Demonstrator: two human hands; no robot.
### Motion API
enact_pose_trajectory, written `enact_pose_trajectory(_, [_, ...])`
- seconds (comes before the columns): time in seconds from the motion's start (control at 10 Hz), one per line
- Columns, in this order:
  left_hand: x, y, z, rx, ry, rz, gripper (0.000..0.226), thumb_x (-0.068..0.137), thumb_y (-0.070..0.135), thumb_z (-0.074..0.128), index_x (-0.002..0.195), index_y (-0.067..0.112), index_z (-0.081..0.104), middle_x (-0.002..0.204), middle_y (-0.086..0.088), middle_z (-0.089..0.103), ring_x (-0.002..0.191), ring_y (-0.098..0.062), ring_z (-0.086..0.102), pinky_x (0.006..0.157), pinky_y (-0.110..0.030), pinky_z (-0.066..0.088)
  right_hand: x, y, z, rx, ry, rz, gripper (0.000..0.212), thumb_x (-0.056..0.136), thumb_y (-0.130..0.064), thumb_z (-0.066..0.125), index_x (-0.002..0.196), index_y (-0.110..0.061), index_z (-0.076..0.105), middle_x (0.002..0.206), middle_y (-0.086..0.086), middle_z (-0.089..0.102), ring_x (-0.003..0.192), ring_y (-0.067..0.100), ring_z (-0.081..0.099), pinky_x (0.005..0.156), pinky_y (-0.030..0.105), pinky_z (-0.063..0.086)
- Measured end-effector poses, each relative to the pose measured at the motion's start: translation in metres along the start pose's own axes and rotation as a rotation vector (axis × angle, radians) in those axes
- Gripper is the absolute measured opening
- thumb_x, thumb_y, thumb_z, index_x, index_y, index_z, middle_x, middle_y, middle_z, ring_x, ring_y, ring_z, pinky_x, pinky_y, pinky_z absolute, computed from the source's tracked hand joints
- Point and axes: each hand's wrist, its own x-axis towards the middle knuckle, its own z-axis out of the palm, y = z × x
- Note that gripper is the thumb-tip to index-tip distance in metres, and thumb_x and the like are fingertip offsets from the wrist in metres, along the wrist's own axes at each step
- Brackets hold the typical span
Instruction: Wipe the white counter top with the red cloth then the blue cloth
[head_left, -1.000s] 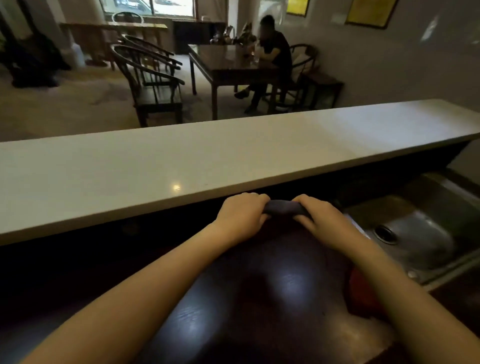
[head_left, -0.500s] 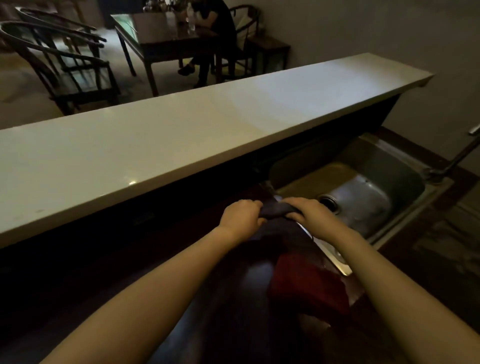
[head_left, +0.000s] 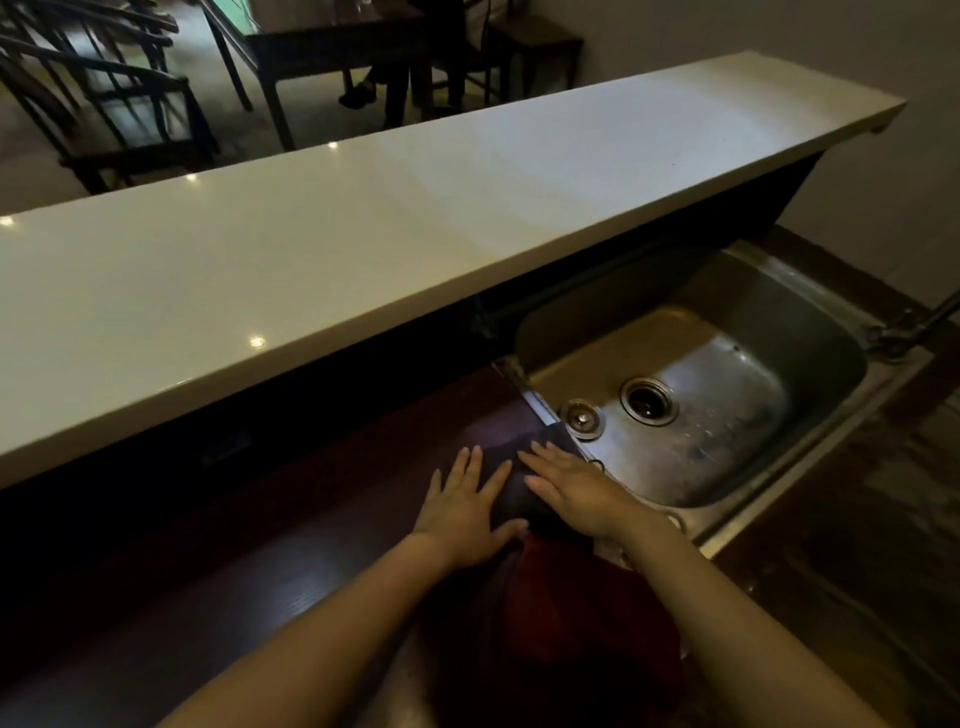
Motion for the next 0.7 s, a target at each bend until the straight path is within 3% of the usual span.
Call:
enact_pose_trajectory(0.1, [-0.003, 0.001, 0.014, 0.082, 0.03, -0.012, 0.074, 0.088, 0.064, 0.02, 0.145, 0.031, -0.012, 0.156, -0.01, -0.022, 0.142, -0.023, -0.024, 0.114, -0.052, -0.013, -0.004, -0.004, 0.016, -0.135, 0.037, -0.015, 0.054, 0.098, -0.04, 0.024, 0.147, -0.026, 0.006, 0.159, 0.004, -0.005, 0.145, 0.019, -0.009, 0.115, 0.033, -0.004])
enact_pose_trajectory(0.2, [-0.003, 0.002, 0.021, 0.113, 0.055, -0.032, 0.073, 0.089, 0.063, 0.019, 0.143, 0.031, -0.018, 0.154, -0.008, -0.026, 0.14, -0.023, -0.028, 0.113, -0.053, -0.016, -0.008, -0.004, 0.026, -0.193, 0.091, -0.008, 0.057, 0.098, -0.04, 0.024, 0.147, -0.028, -0.001, 0.158, 0.004, -0.011, 0.144, 0.02, -0.014, 0.115, 0.034, -0.008])
enact_pose_trajectory(0.4, [-0.012, -0.002, 0.01, 0.079, 0.031, -0.008, 0.072, 0.092, 0.054, 0.029, 0.146, 0.029, -0.012, 0.156, -0.007, -0.022, 0.143, -0.022, -0.023, 0.115, -0.051, -0.01, -0.008, -0.013, 0.022, -0.209, 0.056, 0.047, 0.058, 0.098, -0.039, 0.026, 0.147, -0.026, -0.001, 0.158, 0.004, -0.012, 0.144, 0.02, -0.013, 0.116, 0.036, -0.006])
enact_pose_trajectory(0.5, [-0.03, -0.006, -0.001, 0.043, -0.01, -0.013, 0.071, 0.094, 0.043, 0.036, 0.148, 0.025, -0.007, 0.158, -0.005, -0.015, 0.145, -0.021, -0.017, 0.117, -0.05, -0.005, -0.008, -0.034, 0.009, -0.186, -0.06, 0.154, 0.058, 0.098, -0.035, 0.03, 0.148, -0.023, 0.002, 0.158, 0.007, -0.009, 0.145, 0.023, -0.008, 0.118, 0.039, 0.002])
enact_pose_trajectory(0.6, [-0.055, -0.013, -0.027, -0.023, -0.066, -0.033, 0.068, 0.093, 0.037, 0.042, 0.149, 0.02, 0.008, 0.159, -0.01, 0.006, 0.146, -0.026, 0.002, 0.117, -0.049, 0.008, -0.007, -0.074, -0.02, -0.168, -0.155, 0.228, 0.053, 0.097, -0.034, 0.036, 0.145, -0.014, 0.024, 0.156, 0.012, 0.018, 0.142, 0.028, 0.02, 0.114, 0.039, 0.023])
enact_pose_trajectory(0.7, [-0.09, -0.03, -0.065, -0.094, -0.044, -0.001, 0.049, 0.091, 0.038, 0.044, 0.136, 0.02, 0.042, 0.141, -0.016, 0.047, 0.128, -0.034, 0.044, 0.103, -0.043, 0.039, -0.023, -0.116, -0.054, -0.249, -0.119, 0.099, 0.048, 0.09, -0.049, 0.039, 0.129, -0.024, 0.049, 0.138, 0.003, 0.051, 0.125, 0.023, 0.047, 0.1, 0.036, 0.04])
